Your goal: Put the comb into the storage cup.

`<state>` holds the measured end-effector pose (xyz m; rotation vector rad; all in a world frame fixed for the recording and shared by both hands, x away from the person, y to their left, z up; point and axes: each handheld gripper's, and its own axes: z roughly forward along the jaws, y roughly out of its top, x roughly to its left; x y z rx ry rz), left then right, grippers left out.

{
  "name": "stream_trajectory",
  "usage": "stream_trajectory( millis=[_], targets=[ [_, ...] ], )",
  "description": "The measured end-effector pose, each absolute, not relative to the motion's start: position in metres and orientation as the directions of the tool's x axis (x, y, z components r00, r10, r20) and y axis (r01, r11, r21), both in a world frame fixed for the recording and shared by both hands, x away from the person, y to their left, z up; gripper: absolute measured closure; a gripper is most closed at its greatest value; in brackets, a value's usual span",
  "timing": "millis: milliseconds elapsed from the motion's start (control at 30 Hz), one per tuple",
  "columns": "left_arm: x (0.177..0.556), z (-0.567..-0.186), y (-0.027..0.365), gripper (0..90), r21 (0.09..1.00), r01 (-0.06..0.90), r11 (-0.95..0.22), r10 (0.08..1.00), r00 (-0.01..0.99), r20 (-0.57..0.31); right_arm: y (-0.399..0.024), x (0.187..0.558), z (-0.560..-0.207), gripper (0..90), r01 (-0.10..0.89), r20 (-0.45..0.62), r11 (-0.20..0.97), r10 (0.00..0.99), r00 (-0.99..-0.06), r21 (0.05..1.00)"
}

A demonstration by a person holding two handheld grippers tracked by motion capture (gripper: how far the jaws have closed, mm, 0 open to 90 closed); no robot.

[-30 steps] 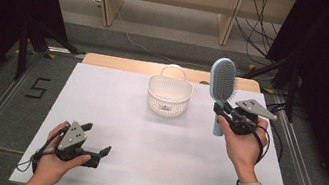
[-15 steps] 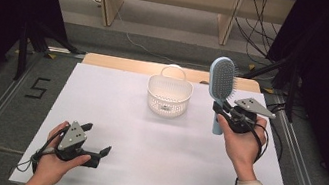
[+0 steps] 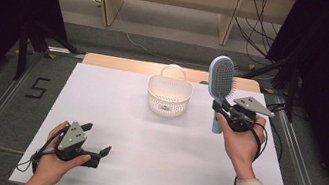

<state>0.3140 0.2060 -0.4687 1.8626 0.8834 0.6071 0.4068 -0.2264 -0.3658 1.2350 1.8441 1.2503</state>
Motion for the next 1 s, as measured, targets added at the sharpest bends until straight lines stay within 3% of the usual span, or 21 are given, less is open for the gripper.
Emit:
stream_trajectory(
  millis=[1000],
  targets=[
    [0.3138,-0.4685,0.206,2.4,0.905,0.313,-0.287,0.787,0.616,0.037,-0.2175,0.4149,-0.3666,70.5,0.363,0.027,0.136,0.912,-0.41,0.922]
  ],
)
